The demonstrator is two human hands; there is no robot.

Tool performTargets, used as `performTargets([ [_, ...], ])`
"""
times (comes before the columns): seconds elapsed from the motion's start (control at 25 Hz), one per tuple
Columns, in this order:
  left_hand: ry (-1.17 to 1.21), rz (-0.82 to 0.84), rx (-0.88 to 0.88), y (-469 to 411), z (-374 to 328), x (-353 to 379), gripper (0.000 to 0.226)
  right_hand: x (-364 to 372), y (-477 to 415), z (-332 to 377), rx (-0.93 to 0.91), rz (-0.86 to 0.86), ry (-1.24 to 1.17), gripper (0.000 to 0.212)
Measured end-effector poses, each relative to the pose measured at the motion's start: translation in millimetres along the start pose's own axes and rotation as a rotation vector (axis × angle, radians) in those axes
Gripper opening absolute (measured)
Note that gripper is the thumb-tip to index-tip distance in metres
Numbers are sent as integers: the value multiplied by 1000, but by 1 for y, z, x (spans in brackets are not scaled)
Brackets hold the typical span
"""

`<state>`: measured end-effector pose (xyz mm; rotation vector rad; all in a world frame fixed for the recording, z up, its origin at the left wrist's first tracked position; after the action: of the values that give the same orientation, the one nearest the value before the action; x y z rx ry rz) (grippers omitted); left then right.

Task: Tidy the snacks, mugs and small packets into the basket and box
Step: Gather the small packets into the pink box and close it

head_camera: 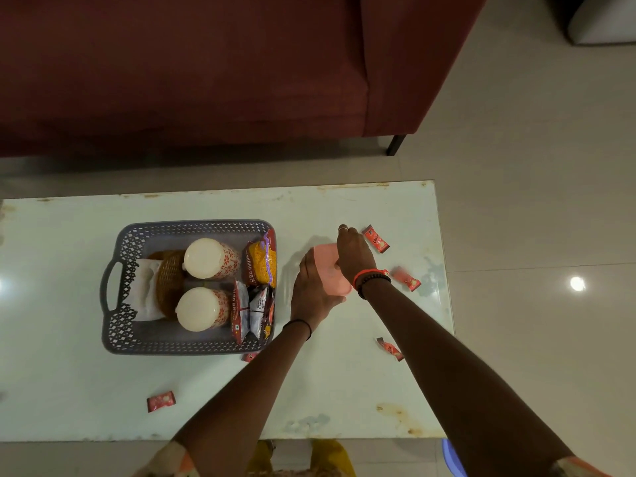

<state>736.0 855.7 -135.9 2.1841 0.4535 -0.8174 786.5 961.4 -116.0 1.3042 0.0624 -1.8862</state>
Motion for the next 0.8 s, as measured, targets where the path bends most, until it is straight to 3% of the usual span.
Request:
performTargets([
  [0.24, 10, 13, -2, 12, 1, -5, 122, -4, 11, -2, 17, 19, -39, 67],
  [0.52, 29, 62, -34, 53, 19, 0, 119, -24, 47, -4, 3, -44, -143, 20],
  [0.68, 47, 64, -63, 88, 36, 1, 111, -20, 83, 1, 22, 16, -275, 11],
  [0.8, 30, 98, -71, 116, 57, 11, 105, -4, 124, 13, -59, 17, -219, 9],
])
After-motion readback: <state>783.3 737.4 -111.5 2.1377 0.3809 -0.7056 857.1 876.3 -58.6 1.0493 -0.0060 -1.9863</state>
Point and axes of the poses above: each hand's wrist, its own y-axis away from the middle knuckle, its own x-axis out of the palm, z = x × y, the point moved 10 cm from there along -y, towards the middle knuckle, and after that the axes turned 10 degrees about -x, right-handed, at the moved point
